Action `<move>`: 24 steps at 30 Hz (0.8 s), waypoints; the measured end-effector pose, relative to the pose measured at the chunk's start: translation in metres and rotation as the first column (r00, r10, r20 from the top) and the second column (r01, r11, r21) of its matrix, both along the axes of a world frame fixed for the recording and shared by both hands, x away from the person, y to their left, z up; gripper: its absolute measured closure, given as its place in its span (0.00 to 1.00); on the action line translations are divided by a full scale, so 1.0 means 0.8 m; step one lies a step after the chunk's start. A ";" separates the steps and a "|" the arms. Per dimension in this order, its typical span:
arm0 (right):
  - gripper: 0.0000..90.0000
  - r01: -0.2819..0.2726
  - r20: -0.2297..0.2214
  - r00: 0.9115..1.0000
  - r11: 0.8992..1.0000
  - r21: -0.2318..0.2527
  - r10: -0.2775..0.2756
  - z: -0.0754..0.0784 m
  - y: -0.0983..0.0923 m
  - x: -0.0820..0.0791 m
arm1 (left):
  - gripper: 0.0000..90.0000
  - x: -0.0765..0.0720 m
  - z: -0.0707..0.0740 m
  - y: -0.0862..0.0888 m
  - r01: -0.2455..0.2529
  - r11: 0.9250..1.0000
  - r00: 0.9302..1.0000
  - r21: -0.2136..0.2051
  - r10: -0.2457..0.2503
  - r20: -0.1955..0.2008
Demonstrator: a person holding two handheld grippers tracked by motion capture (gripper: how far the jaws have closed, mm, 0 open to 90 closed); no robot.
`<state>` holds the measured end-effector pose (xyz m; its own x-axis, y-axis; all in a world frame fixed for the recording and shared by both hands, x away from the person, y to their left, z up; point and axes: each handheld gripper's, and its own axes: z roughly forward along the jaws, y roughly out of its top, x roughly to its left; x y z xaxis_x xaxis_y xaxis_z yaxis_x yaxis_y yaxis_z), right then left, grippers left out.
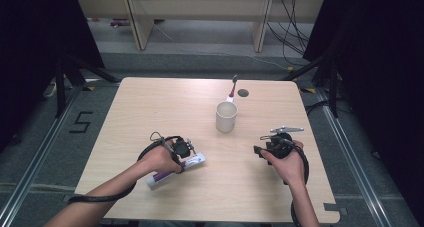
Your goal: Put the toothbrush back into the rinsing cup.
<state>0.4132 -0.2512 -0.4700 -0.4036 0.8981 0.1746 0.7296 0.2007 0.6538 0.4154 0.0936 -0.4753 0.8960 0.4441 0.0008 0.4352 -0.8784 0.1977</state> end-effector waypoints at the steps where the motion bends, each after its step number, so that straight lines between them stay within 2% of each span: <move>1: 0.47 0.000 -0.001 1.000 1.000 0.000 0.000 0.000 0.000 0.000 | 0.85 -0.001 0.000 0.001 -0.003 1.000 1.000 -0.016 0.003 0.006; 7: 0.48 0.004 0.008 1.000 1.000 0.002 -0.004 0.000 0.001 0.000 | 0.85 -0.006 0.012 0.006 -0.001 0.997 0.999 -0.082 0.004 0.033; 10: 0.48 0.011 0.001 1.000 1.000 0.002 -0.011 0.001 0.002 -0.001 | 0.85 -0.009 0.025 0.010 -0.004 0.992 0.998 -0.124 0.012 0.066; 11: 0.48 0.023 -0.011 1.000 1.000 0.020 -0.023 0.002 0.004 -0.003 | 0.85 -0.010 0.030 0.012 -0.003 0.989 0.997 -0.148 0.015 0.078; 12: 0.48 0.015 0.001 1.000 1.000 0.019 -0.015 0.001 0.004 -0.002 | 0.85 -0.010 0.033 0.014 -0.003 0.987 0.996 -0.160 0.017 0.086; 13: 0.48 0.006 0.007 1.000 1.000 0.015 -0.006 0.001 0.003 -0.002 | 0.85 -0.010 0.038 0.017 0.009 0.983 0.994 -0.181 0.011 0.107; 14: 0.48 0.011 0.005 1.000 1.000 0.015 -0.011 0.001 0.003 -0.002 | 0.85 -0.011 0.041 0.019 -0.001 0.979 0.993 -0.202 0.024 0.113; 16: 0.48 -0.011 0.030 1.000 1.000 0.013 0.011 -0.001 0.002 0.000 | 0.85 -0.011 0.046 0.024 0.006 0.974 0.990 -0.224 0.026 0.139; 17: 0.48 -0.007 0.019 1.000 1.000 0.021 0.006 -0.001 0.002 -0.001 | 0.85 -0.011 0.048 0.027 0.004 0.970 0.988 -0.242 0.033 0.148; 18: 0.48 0.000 0.015 1.000 1.000 0.004 0.000 0.000 0.003 -0.001 | 0.85 -0.011 0.050 0.029 0.006 0.967 0.987 -0.255 0.035 0.158; 19: 0.49 -0.005 0.025 1.000 1.000 0.003 0.005 0.000 0.003 -0.001 | 0.85 -0.012 0.050 0.031 -0.006 0.960 0.986 -0.281 0.052 0.157; 20: 0.49 0.010 0.013 1.000 1.000 0.009 -0.011 0.001 0.005 -0.002 | 0.85 -0.013 0.050 0.032 -0.015 0.953 0.984 -0.301 0.067 0.163; 21: 0.49 0.008 0.017 1.000 1.000 0.008 -0.008 0.002 0.005 -0.003 | 0.85 -0.012 0.054 0.038 -0.002 0.947 0.980 -0.322 0.066 0.190; 22: 0.49 0.008 0.017 1.000 1.000 0.008 -0.008 0.002 0.005 -0.003 | 0.85 -0.012 0.054 0.038 -0.002 0.947 0.980 -0.322 0.066 0.190; 24: 0.50 0.012 0.032 0.999 1.000 0.019 -0.013 0.002 0.007 -0.003 | 0.85 -0.012 0.057 0.043 0.003 0.936 0.972 -0.352 0.080 0.220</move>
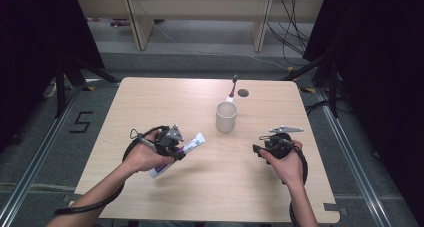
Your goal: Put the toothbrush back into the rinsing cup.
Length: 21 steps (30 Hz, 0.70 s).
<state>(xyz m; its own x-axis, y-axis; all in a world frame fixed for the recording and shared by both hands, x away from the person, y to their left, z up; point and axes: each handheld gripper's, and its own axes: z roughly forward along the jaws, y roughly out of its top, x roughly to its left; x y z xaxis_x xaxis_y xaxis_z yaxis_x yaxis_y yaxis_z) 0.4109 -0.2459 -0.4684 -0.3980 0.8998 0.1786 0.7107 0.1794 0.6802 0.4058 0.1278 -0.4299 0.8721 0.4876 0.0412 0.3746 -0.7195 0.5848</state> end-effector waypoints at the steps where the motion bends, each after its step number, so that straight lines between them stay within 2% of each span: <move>1: 0.50 0.000 -0.005 1.000 1.000 0.006 0.000 0.001 0.001 -0.001 | 0.85 -0.001 0.001 0.002 -0.016 1.000 1.000 -0.023 0.016 0.013; 3: 0.50 0.004 -0.006 1.000 1.000 0.001 -0.004 0.001 0.001 -0.002 | 0.85 -0.001 0.004 0.006 -0.033 0.997 0.998 -0.070 0.036 0.041; 5: 0.50 -0.003 0.004 1.000 1.000 -0.006 0.003 0.001 0.000 -0.001 | 0.85 -0.002 0.006 0.009 -0.056 0.991 0.996 -0.125 0.065 0.068; 6: 0.50 -0.003 0.006 1.000 1.000 -0.005 0.003 0.000 0.000 -0.001 | 0.85 -0.003 0.007 0.010 -0.064 0.985 0.994 -0.159 0.078 0.079; 8: 0.50 -0.007 0.016 1.000 1.000 -0.010 0.008 0.000 0.000 -0.001 | 0.85 -0.004 0.010 0.013 -0.075 0.978 0.989 -0.196 0.097 0.108; 9: 0.50 0.000 0.014 1.000 1.000 -0.017 0.000 0.000 0.000 -0.001 | 0.85 -0.003 0.012 0.016 -0.082 0.969 0.984 -0.232 0.115 0.134; 10: 0.50 0.000 0.014 1.000 1.000 -0.017 0.000 0.000 0.000 -0.001 | 0.85 -0.003 0.012 0.016 -0.082 0.969 0.984 -0.232 0.115 0.134; 12: 0.50 -0.011 0.020 1.000 1.000 0.012 0.011 -0.001 0.002 -0.001 | 0.85 -0.004 0.012 0.018 -0.096 0.955 0.979 -0.280 0.142 0.146; 13: 0.50 -0.005 0.020 1.000 1.000 0.019 0.005 -0.001 0.003 -0.001 | 0.85 -0.003 0.013 0.020 -0.094 0.952 0.978 -0.290 0.143 0.153; 14: 0.50 0.006 0.005 1.000 1.000 0.002 -0.006 0.001 0.004 -0.003 | 0.85 -0.003 0.013 0.020 -0.097 0.950 0.976 -0.296 0.149 0.158; 16: 0.50 -0.002 0.022 1.000 1.000 -0.007 0.002 0.000 0.003 -0.003 | 0.85 -0.004 0.012 0.020 -0.111 0.936 0.970 -0.334 0.175 0.169; 20: 0.50 0.011 0.004 1.000 1.000 0.014 -0.011 0.001 0.004 -0.003 | 0.85 -0.003 0.013 0.021 -0.110 0.918 0.962 -0.381 0.195 0.193; 21: 0.50 0.011 0.004 1.000 1.000 0.014 -0.011 0.001 0.004 -0.003 | 0.85 -0.003 0.012 0.021 -0.113 0.908 0.956 -0.402 0.209 0.204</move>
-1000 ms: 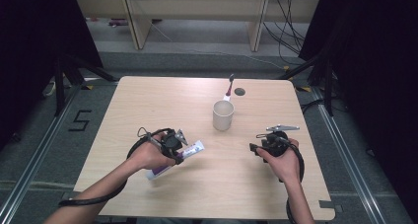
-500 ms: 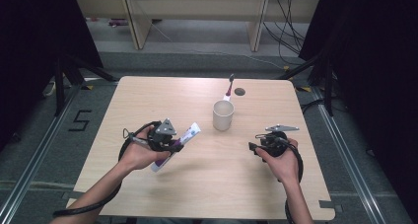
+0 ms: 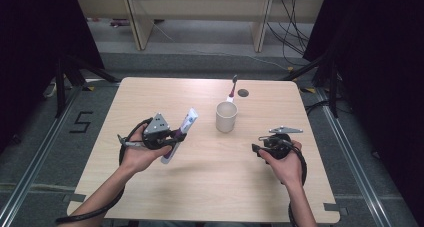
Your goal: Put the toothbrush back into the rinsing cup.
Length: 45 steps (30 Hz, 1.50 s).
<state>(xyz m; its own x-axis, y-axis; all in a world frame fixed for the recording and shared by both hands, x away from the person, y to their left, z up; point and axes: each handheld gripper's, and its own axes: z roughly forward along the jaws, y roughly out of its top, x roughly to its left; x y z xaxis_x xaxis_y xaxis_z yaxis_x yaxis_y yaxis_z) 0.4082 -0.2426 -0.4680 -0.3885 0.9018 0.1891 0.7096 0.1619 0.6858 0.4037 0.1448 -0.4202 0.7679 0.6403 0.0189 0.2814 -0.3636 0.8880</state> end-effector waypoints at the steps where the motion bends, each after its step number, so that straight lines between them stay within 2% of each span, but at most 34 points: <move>1: 0.50 0.000 0.000 1.000 1.000 0.000 0.000 0.000 0.000 0.000 | 0.85 0.001 0.001 0.000 0.001 1.000 1.000 -0.014 -0.001 0.010; 5: 0.50 -0.010 0.015 1.000 1.000 -0.013 0.010 -0.002 -0.001 0.001 | 0.85 0.000 0.004 -0.001 -0.001 0.999 0.999 -0.036 0.002 0.033; 6: 0.50 -0.024 0.042 0.999 1.000 -0.019 0.025 -0.003 -0.002 0.002 | 0.85 0.000 0.004 -0.002 -0.002 0.999 0.999 -0.047 0.004 0.043; 8: 0.50 -0.015 0.033 0.999 1.000 -0.011 0.015 -0.003 -0.001 0.001 | 0.85 0.000 0.003 -0.003 -0.001 0.999 0.999 -0.051 0.003 0.046; 9: 0.50 -0.024 0.043 0.999 0.999 -0.021 0.025 -0.004 -0.003 0.002 | 0.85 0.001 0.003 -0.004 0.001 0.999 0.999 -0.053 0.001 0.048; 10: 0.50 -0.013 0.025 1.000 1.000 -0.007 0.013 -0.003 -0.001 0.001 | 0.85 0.001 0.003 -0.005 0.001 0.998 0.999 -0.057 0.002 0.048; 12: 0.50 -0.015 0.030 0.999 1.000 -0.008 0.015 -0.003 -0.001 0.002 | 0.85 0.002 0.002 -0.007 -0.001 0.997 0.998 -0.079 0.006 0.062; 13: 0.50 0.003 0.004 1.000 1.000 0.003 -0.003 -0.002 0.000 0.000 | 0.85 0.002 0.002 -0.008 -0.009 0.996 0.998 -0.087 0.014 0.064; 15: 0.50 -0.027 0.053 0.998 0.999 -0.030 0.029 -0.004 -0.004 0.003 | 0.85 0.004 0.002 -0.010 -0.008 0.994 0.997 -0.108 0.017 0.079; 16: 0.50 -0.027 0.053 0.998 0.999 -0.030 0.029 -0.004 -0.004 0.003 | 0.85 0.004 0.003 -0.010 -0.014 0.994 0.996 -0.107 0.023 0.084; 17: 0.50 -0.023 0.044 0.999 1.000 -0.014 0.023 -0.003 -0.002 0.002 | 0.85 0.005 0.003 -0.011 -0.013 0.992 0.995 -0.123 0.025 0.098; 19: 0.50 -0.013 0.047 0.999 0.999 -0.030 0.014 -0.003 -0.003 0.002 | 0.85 0.006 0.004 -0.013 -0.012 0.990 0.992 -0.141 0.029 0.122; 21: 0.50 -0.014 0.045 0.999 1.000 -0.015 0.015 -0.003 -0.002 0.002 | 0.85 0.008 0.005 -0.014 -0.007 0.987 0.989 -0.162 0.030 0.144; 22: 0.50 -0.022 0.060 0.998 0.999 -0.029 0.023 -0.004 -0.004 0.003 | 0.85 0.008 0.005 -0.014 -0.008 0.985 0.988 -0.174 0.034 0.150; 23: 0.51 -0.020 0.051 0.998 1.000 -0.017 0.021 -0.003 -0.003 0.002 | 0.85 0.009 0.005 -0.015 -0.008 0.983 0.987 -0.182 0.036 0.154; 26: 0.51 -0.024 0.062 0.998 0.999 -0.023 0.025 -0.003 -0.004 0.002 | 0.85 0.011 0.005 -0.016 -0.008 0.979 0.984 -0.202 0.043 0.172; 29: 0.51 0.001 0.043 0.999 1.000 0.001 -0.001 -0.001 -0.001 0.000 | 0.85 0.013 0.004 -0.019 -0.009 0.973 0.982 -0.229 0.053 0.184; 30: 0.51 -0.014 0.062 0.998 1.000 -0.014 0.015 -0.002 -0.003 0.000 | 0.85 0.014 0.003 -0.021 -0.009 0.971 0.981 -0.239 0.055 0.188; 31: 0.51 -0.003 0.067 0.998 1.000 0.003 0.002 -0.004 0.000 0.001 | 0.85 0.014 0.003 -0.022 -0.009 0.968 0.980 -0.249 0.059 0.191; 32: 0.51 -0.010 0.078 0.997 1.000 -0.017 0.012 -0.002 -0.001 0.001 | 0.85 0.015 0.002 -0.023 -0.005 0.967 0.978 -0.256 0.058 0.198; 37: 0.52 -0.012 0.077 0.997 1.000 0.002 0.012 -0.003 0.000 -0.001 | 0.85 0.017 0.001 -0.030 0.006 0.956 0.972 -0.292 0.064 0.228; 41: 0.52 -0.012 0.088 0.996 1.000 0.007 0.011 -0.003 0.000 -0.001 | 0.85 0.019 0.001 -0.032 0.003 0.951 0.967 -0.308 0.076 0.243; 43: 0.52 -0.010 0.095 0.995 1.000 -0.004 0.010 -0.002 -0.001 -0.002 | 0.85 0.021 0.000 -0.034 0.016 0.945 0.965 -0.327 0.071 0.252; 44: 0.52 0.012 0.081 0.997 0.999 0.031 -0.015 -0.003 0.004 -0.003 | 0.85 0.021 0.001 -0.034 0.023 0.945 0.964 -0.327 0.066 0.258; 45: 0.52 0.012 0.081 0.997 0.999 0.031 -0.015 -0.003 0.004 -0.003 | 0.85 0.021 0.001 -0.035 0.023 0.945 0.963 -0.327 0.067 0.261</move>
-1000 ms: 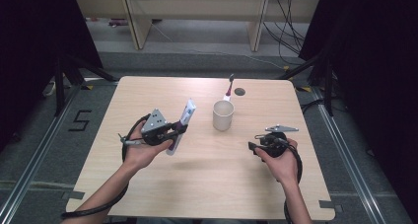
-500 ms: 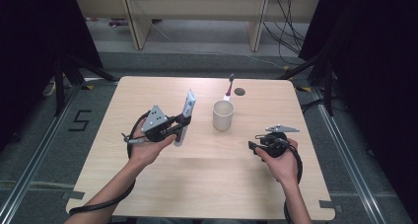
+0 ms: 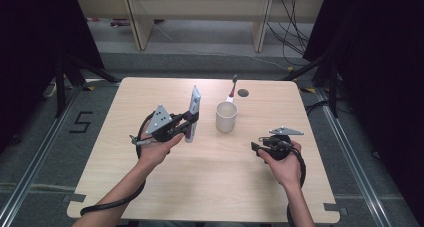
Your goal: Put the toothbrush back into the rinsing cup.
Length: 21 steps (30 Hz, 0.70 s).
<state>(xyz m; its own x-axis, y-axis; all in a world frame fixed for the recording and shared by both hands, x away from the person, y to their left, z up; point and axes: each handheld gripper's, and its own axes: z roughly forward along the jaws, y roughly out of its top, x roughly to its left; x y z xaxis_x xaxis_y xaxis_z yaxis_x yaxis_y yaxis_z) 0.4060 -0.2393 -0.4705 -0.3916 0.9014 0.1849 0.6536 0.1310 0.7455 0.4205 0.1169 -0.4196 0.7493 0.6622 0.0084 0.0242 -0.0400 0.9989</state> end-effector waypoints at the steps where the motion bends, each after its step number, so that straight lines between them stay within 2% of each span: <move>1: 0.52 -0.012 0.008 1.000 1.000 0.003 0.012 0.000 -0.001 0.000 | 0.85 0.000 0.000 -0.001 0.000 1.000 1.000 -0.002 0.000 0.003; 5: 0.52 -0.017 0.021 1.000 1.000 -0.020 0.018 0.003 -0.004 -0.001 | 0.85 0.000 -0.001 -0.004 0.004 1.000 1.000 -0.024 -0.004 0.008; 7: 0.52 -0.011 0.018 1.000 1.000 0.007 0.011 0.003 -0.002 -0.002 | 0.85 0.001 -0.001 -0.005 0.008 0.999 1.000 -0.037 -0.007 0.015; 9: 0.52 -0.008 0.030 1.000 1.000 -0.002 0.008 0.005 -0.004 -0.002 | 0.85 0.001 0.000 -0.006 0.013 0.999 1.000 -0.046 -0.012 0.020; 12: 0.53 -0.005 0.075 0.997 1.000 0.005 0.004 0.007 -0.004 -0.003 | 0.85 0.002 0.000 -0.011 0.016 0.998 1.000 -0.052 -0.015 0.026; 14: 0.54 0.002 0.070 0.998 0.999 0.041 -0.005 0.009 -0.001 -0.005 | 0.85 0.003 -0.001 -0.015 0.020 0.998 1.000 -0.061 -0.018 0.025; 15: 0.54 -0.017 0.095 0.995 0.999 0.035 0.013 0.009 -0.001 -0.002 | 0.85 0.003 -0.002 -0.017 0.022 0.998 0.999 -0.061 -0.020 0.026; 17: 0.54 -0.009 0.102 0.995 0.998 0.056 0.004 0.012 0.002 -0.004 | 0.85 0.004 -0.002 -0.021 0.023 0.998 0.999 -0.061 -0.021 0.030; 18: 0.54 -0.013 0.111 0.994 0.999 0.047 0.007 0.014 0.004 -0.004 | 0.85 0.004 -0.002 -0.023 0.024 0.998 0.999 -0.064 -0.022 0.032; 19: 0.55 -0.003 0.119 0.993 0.997 0.072 -0.006 0.017 0.007 -0.005 | 0.85 0.005 -0.001 -0.025 0.027 0.998 0.999 -0.064 -0.025 0.035; 20: 0.55 -0.015 0.139 0.990 0.998 0.061 0.006 0.021 0.007 -0.006 | 0.85 0.005 -0.001 -0.027 0.026 0.998 0.999 -0.063 -0.024 0.034; 21: 0.55 -0.019 0.146 0.989 0.997 0.078 0.007 0.024 0.008 -0.007 | 0.85 0.006 -0.002 -0.028 0.028 0.998 0.999 -0.060 -0.026 0.037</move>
